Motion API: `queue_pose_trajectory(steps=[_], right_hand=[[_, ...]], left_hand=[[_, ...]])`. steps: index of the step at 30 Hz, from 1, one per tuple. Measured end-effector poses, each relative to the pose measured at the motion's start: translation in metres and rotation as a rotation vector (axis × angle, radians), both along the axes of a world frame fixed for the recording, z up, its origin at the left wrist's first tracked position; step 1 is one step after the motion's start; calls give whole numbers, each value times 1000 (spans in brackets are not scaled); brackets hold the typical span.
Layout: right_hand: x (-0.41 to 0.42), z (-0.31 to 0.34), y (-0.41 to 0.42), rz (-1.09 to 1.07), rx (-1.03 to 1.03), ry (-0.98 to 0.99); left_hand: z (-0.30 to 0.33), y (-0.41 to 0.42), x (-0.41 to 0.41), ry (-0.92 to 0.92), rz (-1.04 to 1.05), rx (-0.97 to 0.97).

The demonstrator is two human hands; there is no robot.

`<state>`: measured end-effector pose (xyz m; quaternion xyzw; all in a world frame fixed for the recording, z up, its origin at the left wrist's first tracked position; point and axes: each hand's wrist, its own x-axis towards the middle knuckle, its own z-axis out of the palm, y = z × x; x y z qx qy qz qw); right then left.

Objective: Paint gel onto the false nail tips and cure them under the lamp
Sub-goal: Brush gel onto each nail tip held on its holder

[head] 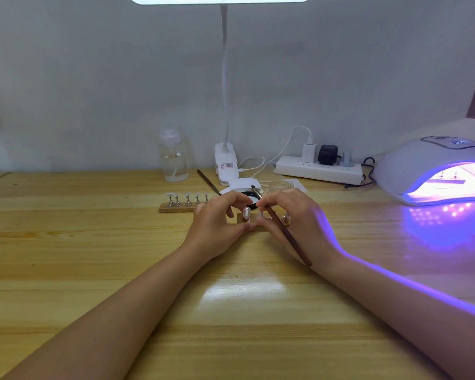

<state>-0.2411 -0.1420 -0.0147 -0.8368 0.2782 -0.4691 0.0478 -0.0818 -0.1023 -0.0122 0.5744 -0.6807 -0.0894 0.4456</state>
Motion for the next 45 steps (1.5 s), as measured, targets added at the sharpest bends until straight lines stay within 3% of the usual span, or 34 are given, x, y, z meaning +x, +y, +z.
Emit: queue_pose_trajectory(steps=[7, 23, 30, 34, 38, 45], right_hand=[[-10, 4, -6, -44, -114, 9], [-15, 0, -12, 19, -97, 144], [-12, 2, -7, 35, -186, 46], [-12, 3, -4, 87, -164, 0], [-10, 5, 0, 119, -179, -26], [-9, 6, 4, 148, -183, -59]], left_hand=[[1, 0, 1, 10, 20, 12], [-7, -8, 6, 71, 70, 79], [-7, -7, 6, 54, 100, 99], [-4, -3, 0, -86, 135, -104], [0, 3, -8, -255, 29, -364], [-2, 0, -5, -178, -71, -392]])
